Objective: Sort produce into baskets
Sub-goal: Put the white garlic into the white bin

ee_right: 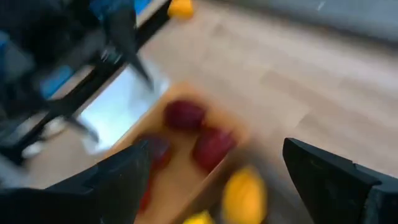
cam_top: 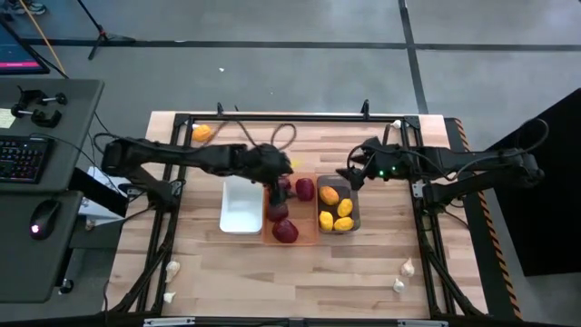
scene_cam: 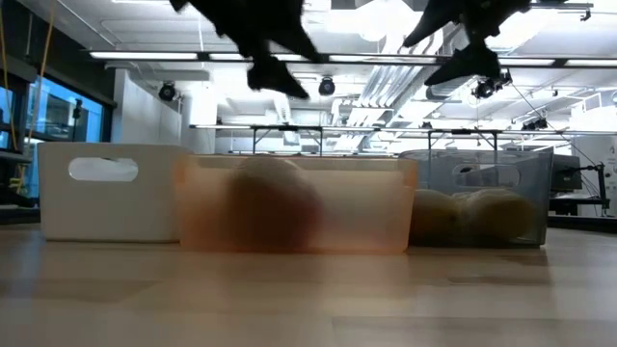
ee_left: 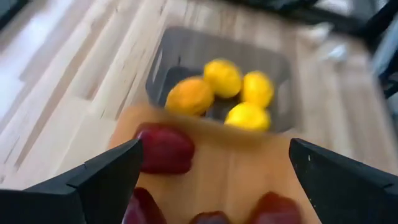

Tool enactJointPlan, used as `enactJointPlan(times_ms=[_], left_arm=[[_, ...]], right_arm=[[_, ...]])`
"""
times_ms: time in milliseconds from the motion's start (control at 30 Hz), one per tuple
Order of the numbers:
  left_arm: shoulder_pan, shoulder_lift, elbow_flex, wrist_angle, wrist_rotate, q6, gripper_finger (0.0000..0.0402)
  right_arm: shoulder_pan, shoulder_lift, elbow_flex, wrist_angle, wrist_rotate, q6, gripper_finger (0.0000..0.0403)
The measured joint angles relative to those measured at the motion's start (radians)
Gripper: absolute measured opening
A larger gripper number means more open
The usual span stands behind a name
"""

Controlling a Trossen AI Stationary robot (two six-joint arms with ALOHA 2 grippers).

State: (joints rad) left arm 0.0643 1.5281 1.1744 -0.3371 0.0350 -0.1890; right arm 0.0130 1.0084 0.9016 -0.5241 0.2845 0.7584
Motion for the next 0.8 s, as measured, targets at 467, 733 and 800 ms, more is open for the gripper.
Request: enactJointPlan(times_ms=[467, 733, 800], left_arm=[[0.003, -0.225, -0.002, -0.035, -0.165, 0.004, 0.039], [0.004, -0.223, -0.002, 0.119, -0.177, 0.018, 0.039], [0.004, -0.223, -0.002, 0.126, -0.177, 0.072, 0.039]], right_arm=[[0.499, 0.164, 0.0, -0.414, -0.164, 0.653, 0.0351], [0.723, 0.422, 0.0, -0.431, -0.471, 0.914, 0.0351], [0.748, 0.482, 0.0, -0.444, -0.554, 0.919, 0.0351]])
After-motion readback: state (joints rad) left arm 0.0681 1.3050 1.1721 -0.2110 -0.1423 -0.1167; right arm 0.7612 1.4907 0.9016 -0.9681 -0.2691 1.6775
